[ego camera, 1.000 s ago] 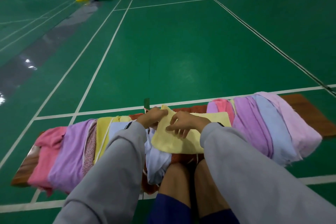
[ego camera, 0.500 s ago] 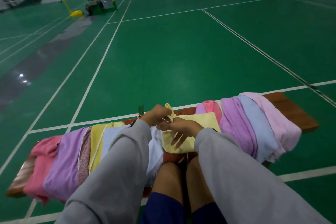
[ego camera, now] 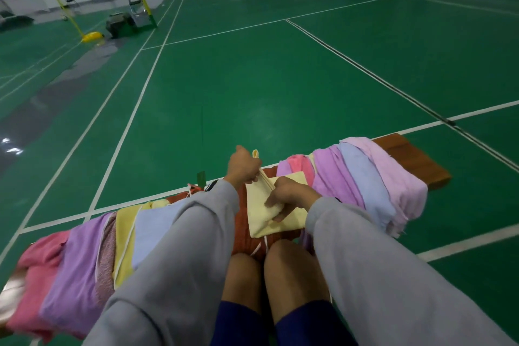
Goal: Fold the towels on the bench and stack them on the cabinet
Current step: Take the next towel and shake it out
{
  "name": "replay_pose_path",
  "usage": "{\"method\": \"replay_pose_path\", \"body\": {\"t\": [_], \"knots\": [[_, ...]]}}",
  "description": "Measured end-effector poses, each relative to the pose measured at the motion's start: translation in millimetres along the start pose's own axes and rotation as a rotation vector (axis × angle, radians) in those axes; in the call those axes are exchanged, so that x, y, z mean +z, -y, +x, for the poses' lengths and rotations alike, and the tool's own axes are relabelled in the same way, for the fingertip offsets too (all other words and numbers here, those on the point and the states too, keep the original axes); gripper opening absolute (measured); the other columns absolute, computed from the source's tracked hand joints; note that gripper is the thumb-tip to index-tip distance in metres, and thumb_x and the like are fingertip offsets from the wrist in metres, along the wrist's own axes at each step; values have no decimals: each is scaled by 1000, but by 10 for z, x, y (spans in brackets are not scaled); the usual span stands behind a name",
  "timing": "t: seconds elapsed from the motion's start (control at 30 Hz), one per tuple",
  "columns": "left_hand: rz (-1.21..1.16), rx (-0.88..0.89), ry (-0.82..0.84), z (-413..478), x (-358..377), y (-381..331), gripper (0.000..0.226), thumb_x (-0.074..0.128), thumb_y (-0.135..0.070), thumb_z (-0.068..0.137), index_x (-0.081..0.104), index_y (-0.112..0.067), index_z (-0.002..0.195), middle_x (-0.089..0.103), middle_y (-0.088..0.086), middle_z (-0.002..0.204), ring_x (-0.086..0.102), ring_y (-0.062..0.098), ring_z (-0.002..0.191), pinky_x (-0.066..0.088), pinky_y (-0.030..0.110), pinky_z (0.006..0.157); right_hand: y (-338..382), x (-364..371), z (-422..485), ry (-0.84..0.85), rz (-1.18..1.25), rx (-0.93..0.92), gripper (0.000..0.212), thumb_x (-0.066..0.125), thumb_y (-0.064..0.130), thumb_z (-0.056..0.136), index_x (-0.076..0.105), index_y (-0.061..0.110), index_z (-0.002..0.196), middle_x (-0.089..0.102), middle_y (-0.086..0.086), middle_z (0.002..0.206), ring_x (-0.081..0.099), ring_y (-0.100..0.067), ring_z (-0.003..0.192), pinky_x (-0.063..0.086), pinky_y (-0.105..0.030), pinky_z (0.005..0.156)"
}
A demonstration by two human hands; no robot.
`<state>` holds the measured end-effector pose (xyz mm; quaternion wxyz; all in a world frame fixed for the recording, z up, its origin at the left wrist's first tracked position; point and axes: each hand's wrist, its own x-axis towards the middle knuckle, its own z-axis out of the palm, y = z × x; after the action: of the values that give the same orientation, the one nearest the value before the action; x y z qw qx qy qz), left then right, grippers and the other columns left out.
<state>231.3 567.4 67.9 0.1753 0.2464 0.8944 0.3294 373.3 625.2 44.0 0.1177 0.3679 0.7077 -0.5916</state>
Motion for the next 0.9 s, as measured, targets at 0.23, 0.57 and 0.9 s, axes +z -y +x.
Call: {"method": "replay_pose_path", "body": {"t": [0.23, 0.57, 0.9], "knots": [[112, 114, 99, -192, 394, -266, 29, 60, -20, 91, 42, -7, 111, 69, 14, 85, 68, 26, 53, 52, 32, 46, -502, -507, -120, 50, 55, 116, 37, 71, 2, 94, 53, -5, 125, 65, -24, 113, 73, -39, 84, 63, -39, 59], [338, 179, 164, -67, 894, -83, 59, 54, -49, 99, 41, -4, 134, 65, 18, 123, 64, 40, 108, 51, 41, 79, -883, -740, 157, -121, -226, 159, 34, 73, 18, 94, 53, -2, 112, 66, -24, 101, 70, -37, 79, 62, -53, 76], [-228, -463, 467, -189, 661, 567, 54, 71, -28, 96, 45, -9, 139, 57, 9, 116, 57, 31, 104, 52, 49, 86, -859, -502, 445, -348, 18, 40, 65, 77, 42, 88, 53, 4, 135, 60, -14, 134, 59, -31, 120, 52, -45, 100]]}}
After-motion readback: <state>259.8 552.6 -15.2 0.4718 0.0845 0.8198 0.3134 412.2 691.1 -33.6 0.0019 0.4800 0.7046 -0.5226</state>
